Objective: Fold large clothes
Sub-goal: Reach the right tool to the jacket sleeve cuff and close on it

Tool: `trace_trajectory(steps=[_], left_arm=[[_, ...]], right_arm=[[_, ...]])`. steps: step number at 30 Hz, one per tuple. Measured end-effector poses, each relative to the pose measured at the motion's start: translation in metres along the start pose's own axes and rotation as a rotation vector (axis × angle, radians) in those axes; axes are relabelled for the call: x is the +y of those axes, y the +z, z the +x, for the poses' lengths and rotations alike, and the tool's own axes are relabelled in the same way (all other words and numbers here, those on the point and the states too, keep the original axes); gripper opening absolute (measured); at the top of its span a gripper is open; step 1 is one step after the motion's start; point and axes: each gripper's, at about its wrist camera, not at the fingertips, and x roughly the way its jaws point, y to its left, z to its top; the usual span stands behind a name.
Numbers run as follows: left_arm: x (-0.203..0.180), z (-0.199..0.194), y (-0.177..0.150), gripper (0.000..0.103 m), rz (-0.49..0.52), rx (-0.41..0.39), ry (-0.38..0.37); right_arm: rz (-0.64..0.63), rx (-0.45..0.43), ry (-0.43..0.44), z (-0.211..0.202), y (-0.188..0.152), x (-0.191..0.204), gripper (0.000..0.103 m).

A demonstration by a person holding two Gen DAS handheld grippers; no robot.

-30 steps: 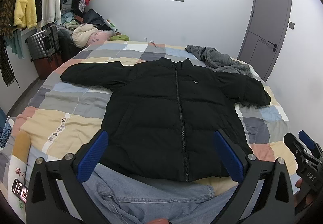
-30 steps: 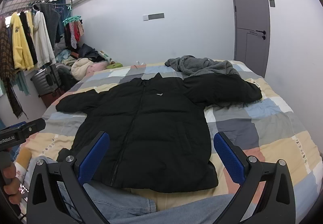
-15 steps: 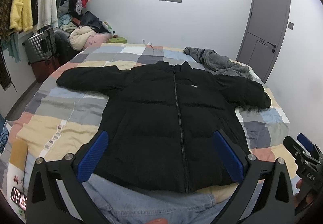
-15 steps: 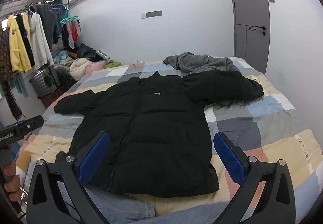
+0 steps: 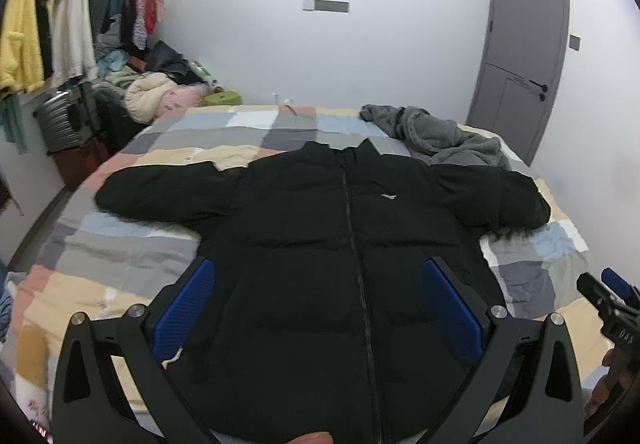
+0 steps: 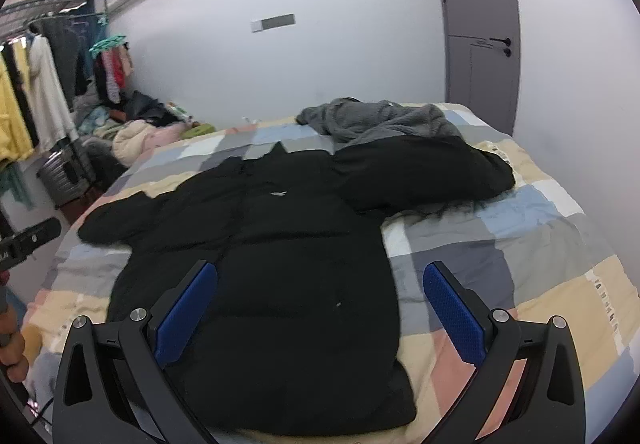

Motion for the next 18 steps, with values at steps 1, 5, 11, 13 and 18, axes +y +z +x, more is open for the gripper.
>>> trace_trajectory(steps=[1,5,11,13,18], left_arm=[[-0.001,0.011,0.001,0.103,-0.001,0.012,-0.014],[0.007,0.046,0.004,0.103,-0.029,0.006,-0.012],[0.024,0.094,-0.003,0.103,-0.04,0.053,-0.011],[0.027,0.106,-0.006,0.103,-0.047,0.073,-0.014],[0.029,0.132,-0.019,0.103,-0.068,0.109,-0.061]], right_arm=[[0.005,-0.001,-0.012,0.006,0.003,-0.005,0.103],[0.04,0.002,-0.029,0.023,0.014,-0.027,0.103],[0.091,0.01,-0.065,0.051,0.039,-0.066,0.103],[0.108,-0.011,-0.058,0.062,0.051,-0.083,0.103],[0.122,-0.109,-0.045,0.087,0.078,-0.117,0.103]])
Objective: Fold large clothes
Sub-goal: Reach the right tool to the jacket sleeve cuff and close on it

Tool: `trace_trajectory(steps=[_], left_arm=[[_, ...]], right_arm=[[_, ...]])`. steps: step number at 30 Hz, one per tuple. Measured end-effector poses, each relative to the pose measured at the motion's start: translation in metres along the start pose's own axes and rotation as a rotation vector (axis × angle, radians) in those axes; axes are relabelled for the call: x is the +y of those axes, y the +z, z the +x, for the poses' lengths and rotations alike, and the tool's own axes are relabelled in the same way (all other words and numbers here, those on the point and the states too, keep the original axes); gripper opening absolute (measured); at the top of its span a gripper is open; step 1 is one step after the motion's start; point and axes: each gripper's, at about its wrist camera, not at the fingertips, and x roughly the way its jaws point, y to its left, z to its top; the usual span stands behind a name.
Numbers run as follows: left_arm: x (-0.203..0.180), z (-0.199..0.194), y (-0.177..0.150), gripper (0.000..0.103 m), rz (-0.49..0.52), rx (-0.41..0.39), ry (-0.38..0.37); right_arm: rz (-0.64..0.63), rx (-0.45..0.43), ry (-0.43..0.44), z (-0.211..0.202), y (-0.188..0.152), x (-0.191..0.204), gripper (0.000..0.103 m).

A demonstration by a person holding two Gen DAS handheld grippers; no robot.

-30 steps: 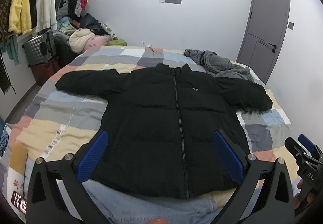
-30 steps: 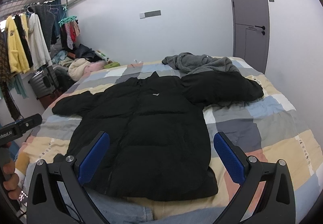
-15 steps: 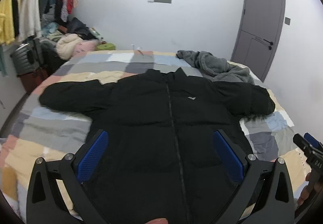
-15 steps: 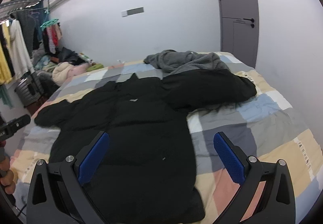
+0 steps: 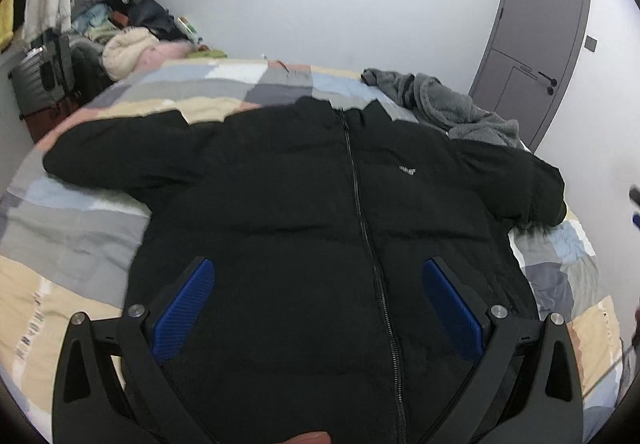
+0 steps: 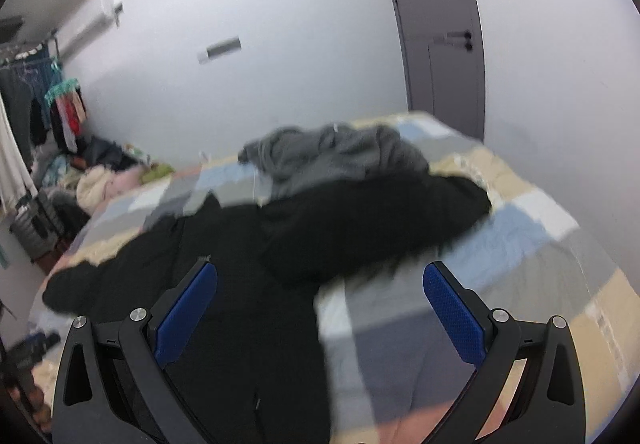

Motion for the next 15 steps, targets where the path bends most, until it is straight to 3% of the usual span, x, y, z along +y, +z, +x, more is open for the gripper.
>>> trace_trajectory(steps=[6,11,15], left_arm=[[0.002,0.019,-0.006,0.103,-0.023,0.006,0.003],[0.006,0.024,-0.006,0.103,-0.059,-0.015,-0.031],[0.008,0.035,-0.006,0.103,-0.075,-0.023,-0.029]], right_arm=[[0.047,-0.036,0.026,0.055,0.016,-0.043,0.103],[0.217,-0.024,0.044,0.108,0.015,-0.108,0.103],[0.431,-0.002,0.036,0.149,-0.001,-0.18,0.103]])
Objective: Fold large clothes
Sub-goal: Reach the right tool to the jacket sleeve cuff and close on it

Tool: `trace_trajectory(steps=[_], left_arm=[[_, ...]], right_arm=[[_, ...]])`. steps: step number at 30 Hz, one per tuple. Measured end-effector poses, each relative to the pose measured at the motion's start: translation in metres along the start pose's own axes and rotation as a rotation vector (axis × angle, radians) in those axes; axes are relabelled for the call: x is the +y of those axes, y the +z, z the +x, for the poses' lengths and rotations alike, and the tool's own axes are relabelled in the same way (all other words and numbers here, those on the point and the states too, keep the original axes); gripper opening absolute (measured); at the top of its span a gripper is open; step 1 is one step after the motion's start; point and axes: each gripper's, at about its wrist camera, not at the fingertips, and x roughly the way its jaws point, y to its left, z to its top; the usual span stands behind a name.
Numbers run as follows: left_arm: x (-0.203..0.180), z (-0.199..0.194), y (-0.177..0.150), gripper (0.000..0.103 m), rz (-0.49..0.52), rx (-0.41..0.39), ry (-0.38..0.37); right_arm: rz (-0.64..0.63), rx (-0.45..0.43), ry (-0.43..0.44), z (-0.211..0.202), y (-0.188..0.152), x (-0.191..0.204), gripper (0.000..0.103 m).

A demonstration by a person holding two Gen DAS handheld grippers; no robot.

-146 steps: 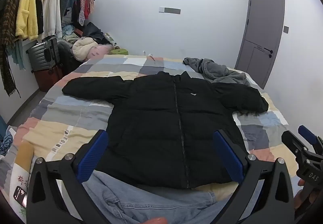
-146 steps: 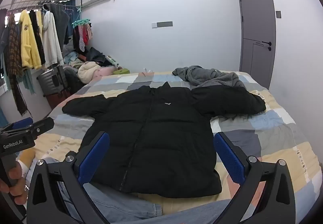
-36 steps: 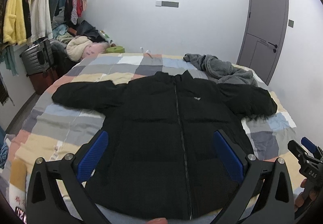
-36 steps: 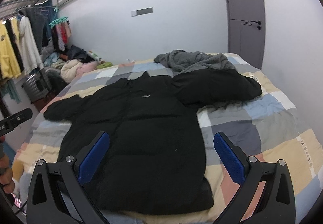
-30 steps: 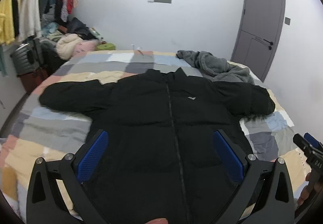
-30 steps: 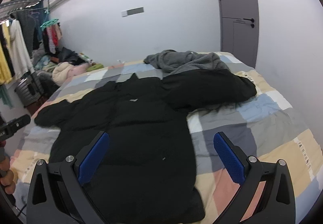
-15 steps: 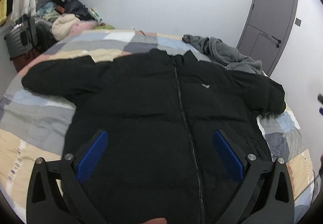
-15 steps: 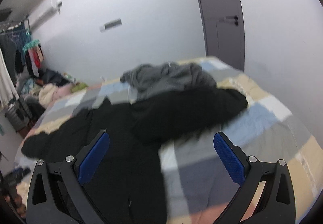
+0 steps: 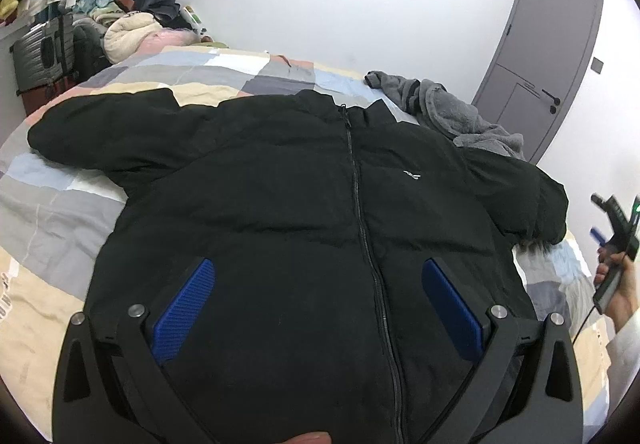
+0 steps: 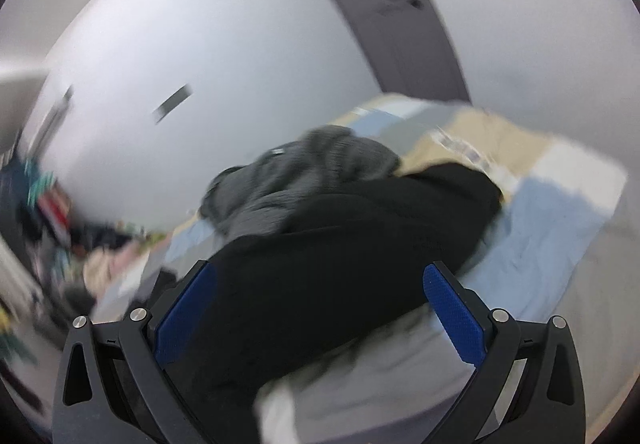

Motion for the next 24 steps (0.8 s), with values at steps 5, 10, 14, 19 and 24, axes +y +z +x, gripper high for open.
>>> trace_trajectory(steps=[5,10,14,19,24], left_arm=[[0.002,0.026,-0.001,0.103,-0.037,0.041,0.001],[0.0,0.04,0.0,0.103,-0.051,0.042,0.02],[0.001,0.048,0.001,0.103,-0.062,0.042,0.04],[0.002,0.056,0.003,0.103,-0.073,0.041,0.066],[-0.002,0.067,0.001,0.103,-0.052,0.059,0.092]], right_arm=[[0.247,0.014,-0.006,0.041,0.006,-0.083,0.101],[0.379,-0.008,-0.012,0.078,0.013,-0.131,0.096],[0.421,-0.036,-0.007,0.105,0.022,-0.146,0.093],[0.435,-0.112,0.002,0.127,0.037,-0.155,0.09],[0.386,-0.075,0.025,0.147,0.044,-0.151,0.086]])
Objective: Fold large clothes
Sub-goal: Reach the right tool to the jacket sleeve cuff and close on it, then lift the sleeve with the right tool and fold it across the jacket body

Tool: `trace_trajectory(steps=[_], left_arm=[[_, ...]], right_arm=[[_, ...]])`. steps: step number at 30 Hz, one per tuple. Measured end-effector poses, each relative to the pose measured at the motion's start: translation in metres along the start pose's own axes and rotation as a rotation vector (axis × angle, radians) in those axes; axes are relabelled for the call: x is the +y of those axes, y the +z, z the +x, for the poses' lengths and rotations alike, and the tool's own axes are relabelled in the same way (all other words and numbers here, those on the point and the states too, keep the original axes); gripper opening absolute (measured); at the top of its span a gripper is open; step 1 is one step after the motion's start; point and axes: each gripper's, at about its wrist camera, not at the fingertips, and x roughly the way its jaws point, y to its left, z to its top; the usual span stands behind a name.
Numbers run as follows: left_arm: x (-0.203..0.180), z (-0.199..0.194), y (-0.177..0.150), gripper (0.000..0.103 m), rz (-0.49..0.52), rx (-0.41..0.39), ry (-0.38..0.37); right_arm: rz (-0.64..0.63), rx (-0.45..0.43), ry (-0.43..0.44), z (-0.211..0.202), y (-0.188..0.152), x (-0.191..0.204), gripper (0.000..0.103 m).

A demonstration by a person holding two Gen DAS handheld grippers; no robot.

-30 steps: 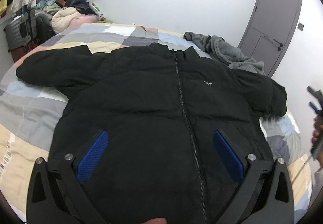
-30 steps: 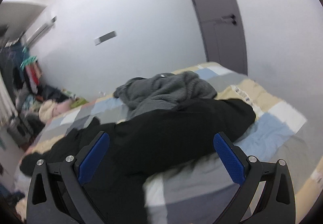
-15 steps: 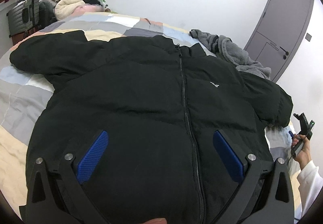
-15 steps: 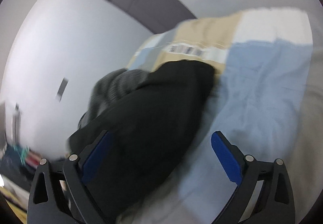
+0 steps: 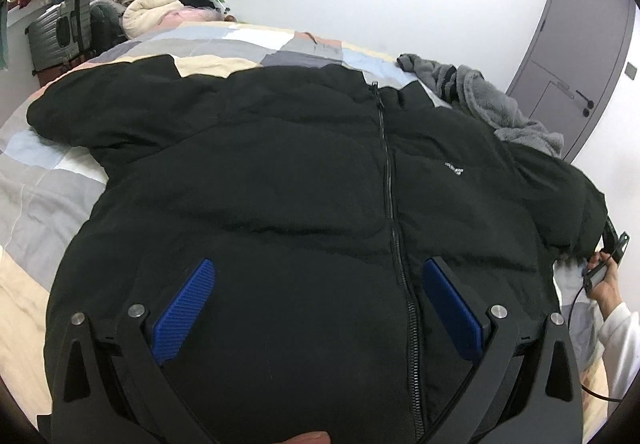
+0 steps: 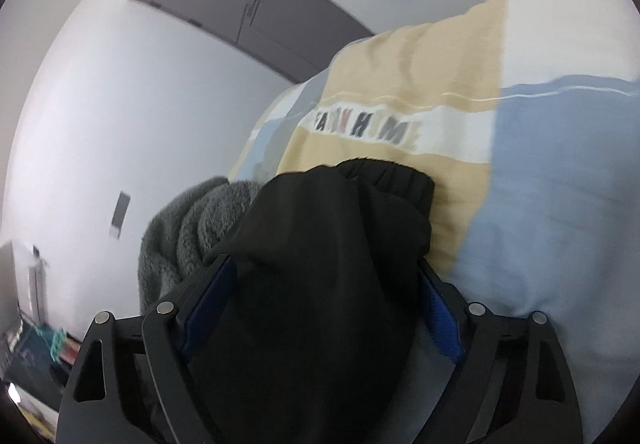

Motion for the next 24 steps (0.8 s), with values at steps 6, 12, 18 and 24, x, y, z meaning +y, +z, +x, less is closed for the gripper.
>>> trace_trajectory(steps=[6,12,18,24], left_arm=[[-0.001,0.001,-0.002,0.103,0.015,0.009,0.002],[-0.001,-0.01,-0.003,0.103,0.05,-0.009,0.013],[-0.005,-0.027,-0.003,0.103,0.114,-0.034,0.049],[-0.005,-0.051,-0.009,0.103,0.19,-0.009,0.017]], right_arm=[[-0.016,0.046,0.045,-0.003,-0.001,0.011,0.018],[-0.148,-0.023,-0.041,-0.052,0.003,0.049,0.006],[-0.192,-0.088,-0.083,-0.117,0.015,0.075,0.005],[-0.307,-0.134,-0.117,-0.174,0.017,0.12,0.003]])
